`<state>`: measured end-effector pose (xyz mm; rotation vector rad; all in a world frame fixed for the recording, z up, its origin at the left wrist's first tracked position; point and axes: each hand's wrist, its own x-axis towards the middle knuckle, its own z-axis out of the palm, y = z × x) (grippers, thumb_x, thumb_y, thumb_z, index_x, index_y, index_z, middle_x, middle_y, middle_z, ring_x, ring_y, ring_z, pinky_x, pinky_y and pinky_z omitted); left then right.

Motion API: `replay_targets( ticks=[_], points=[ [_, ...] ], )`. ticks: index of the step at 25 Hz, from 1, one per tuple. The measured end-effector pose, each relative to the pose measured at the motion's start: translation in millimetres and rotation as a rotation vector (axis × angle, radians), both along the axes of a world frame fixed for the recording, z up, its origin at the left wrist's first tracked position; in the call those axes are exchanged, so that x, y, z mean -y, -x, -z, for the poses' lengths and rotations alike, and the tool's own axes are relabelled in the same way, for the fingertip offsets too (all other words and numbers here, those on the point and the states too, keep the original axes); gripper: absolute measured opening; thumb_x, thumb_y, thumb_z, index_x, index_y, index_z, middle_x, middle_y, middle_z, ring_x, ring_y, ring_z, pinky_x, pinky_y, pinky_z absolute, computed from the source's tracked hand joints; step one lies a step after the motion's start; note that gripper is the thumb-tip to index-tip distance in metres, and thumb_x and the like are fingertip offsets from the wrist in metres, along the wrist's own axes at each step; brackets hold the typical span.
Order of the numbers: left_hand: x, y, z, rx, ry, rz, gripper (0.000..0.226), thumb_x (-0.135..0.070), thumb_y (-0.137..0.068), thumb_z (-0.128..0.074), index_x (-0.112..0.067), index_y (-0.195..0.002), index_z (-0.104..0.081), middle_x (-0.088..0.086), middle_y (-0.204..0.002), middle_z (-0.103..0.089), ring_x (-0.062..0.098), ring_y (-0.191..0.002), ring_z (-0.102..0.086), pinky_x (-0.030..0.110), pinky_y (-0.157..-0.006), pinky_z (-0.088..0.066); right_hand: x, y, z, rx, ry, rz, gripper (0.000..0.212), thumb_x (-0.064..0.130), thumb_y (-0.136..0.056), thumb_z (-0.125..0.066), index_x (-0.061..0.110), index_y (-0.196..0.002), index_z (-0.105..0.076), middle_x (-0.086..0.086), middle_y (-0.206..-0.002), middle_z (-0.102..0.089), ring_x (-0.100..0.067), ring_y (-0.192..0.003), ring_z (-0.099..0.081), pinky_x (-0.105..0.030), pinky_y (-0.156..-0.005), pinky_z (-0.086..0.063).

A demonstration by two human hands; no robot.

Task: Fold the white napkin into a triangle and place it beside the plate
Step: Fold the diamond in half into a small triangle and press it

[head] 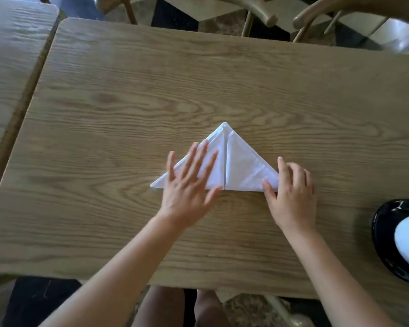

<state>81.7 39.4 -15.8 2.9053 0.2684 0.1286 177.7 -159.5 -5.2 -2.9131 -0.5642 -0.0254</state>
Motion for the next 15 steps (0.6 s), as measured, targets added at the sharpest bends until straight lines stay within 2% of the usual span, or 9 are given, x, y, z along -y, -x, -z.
replay_targets(
  ticks=[2,4,6,8,11,12,13,14,15],
  points=[
    [34.4,-7.5,2.3,-0.011,0.049,0.014,0.065,-0.056,-0.09,-0.025,-0.028,-0.147,-0.01,0.001,-0.154,-0.009,0.018,-0.143,-0.012,0.054,-0.113,-0.002,-1.2,2.1,-5.2,0.011,-0.062,0.068,0.051,0.028,-0.08,-0.068,-0.001,-0.12,-0.053,-0.024,-0.105,-0.058,-0.042,-0.096,-0.053,-0.048,-0.08,-0.046],
    [47.1,-12.6,6.7,-0.079,0.082,-0.045,0.064,-0.057,-0.089,-0.02,-0.03,-0.146,-0.009,-0.001,-0.155,-0.006,0.017,-0.143,-0.007,0.054,-0.112,0.0,-1.3,-1.2,-10.5,-0.073,-0.12,0.138,0.046,0.024,-0.075,-0.073,-0.002,-0.11,-0.057,-0.024,-0.099,-0.059,-0.042,-0.093,-0.053,-0.046,-0.081,-0.045],
    [47.7,-14.3,10.5,-0.133,0.069,-0.082,0.065,-0.057,-0.089,-0.017,-0.029,-0.147,-0.01,-0.003,-0.155,-0.003,0.016,-0.143,-0.003,0.053,-0.112,0.002,2.2,-6.7,-15.4,-0.223,-0.193,0.248,0.035,0.023,-0.074,-0.072,0.004,-0.1,-0.059,-0.016,-0.098,-0.057,-0.036,-0.095,-0.053,-0.041,-0.08,-0.045],
    [47.3,-14.2,10.0,-0.155,0.057,-0.082,0.065,-0.056,-0.089,-0.016,-0.028,-0.148,-0.01,-0.005,-0.154,0.0,0.015,-0.144,-0.003,0.052,-0.112,0.004,6.7,-11.4,-22.2,-0.371,-0.331,0.335,0.017,0.018,-0.073,-0.069,0.008,-0.084,-0.061,-0.003,-0.086,-0.054,-0.029,-0.091,-0.054,-0.035,-0.075,-0.045],
    [46.6,-16.2,1.7,-0.173,0.117,-0.089,0.065,-0.057,-0.09,-0.013,-0.028,-0.148,-0.007,-0.007,-0.155,0.004,0.011,-0.144,0.003,0.049,-0.113,0.009,6.2,-11.0,-39.0,-0.496,-0.543,0.407,0.007,0.012,-0.074,-0.065,0.014,-0.073,-0.058,0.005,-0.069,-0.056,-0.02,-0.071,-0.055,-0.028,-0.059,-0.04],
    [46.5,-17.6,-4.6,-0.154,0.226,-0.111,0.064,-0.055,-0.091,-0.014,-0.027,-0.148,-0.008,-0.006,-0.157,0.001,0.009,-0.143,0.004,0.047,-0.114,0.01,2.0,-7.5,-46.5,-0.489,-0.632,0.404,0.009,0.011,-0.074,-0.064,0.018,-0.073,-0.058,0.004,-0.067,-0.059,-0.017,-0.065,-0.055,-0.027,-0.056,-0.041],
    [46.3,-18.5,-14.4,-0.117,0.417,-0.162,0.063,-0.053,-0.091,-0.018,-0.024,-0.147,-0.015,-0.004,-0.157,-0.007,0.008,-0.143,0.001,0.043,-0.116,0.006,-4.1,-2.2,-55.1,-0.46,-0.728,0.38,0.012,0.01,-0.074,-0.065,0.02,-0.073,-0.058,0.005,-0.067,-0.061,-0.014,-0.062,-0.055,-0.025,-0.056,-0.043],
    [44.7,-18.4,-27.4,-0.052,0.653,-0.253,0.063,-0.052,-0.09,-0.023,-0.021,-0.144,-0.028,-0.002,-0.155,-0.022,0.008,-0.143,-0.01,0.039,-0.117,-0.005,-12.4,4.6,-64.3,-0.425,-0.827,0.339,0.013,0.011,-0.074,-0.065,0.022,-0.074,-0.058,0.007,-0.068,-0.063,-0.011,-0.061,-0.057,-0.022,-0.057,-0.045],
    [40.7,-16.9,-42.3,0.048,0.881,-0.358,0.061,-0.054,-0.088,-0.027,-0.019,-0.135,-0.046,-0.001,-0.146,-0.041,0.009,-0.137,-0.029,0.035,-0.113,-0.021,-22.3,12.1,-72.6,-0.394,-0.918,0.281,0.014,0.013,-0.075,-0.066,0.024,-0.076,-0.059,0.009,-0.07,-0.065,-0.008,-0.063,-0.059,-0.021,-0.059,-0.048]
  ],
)
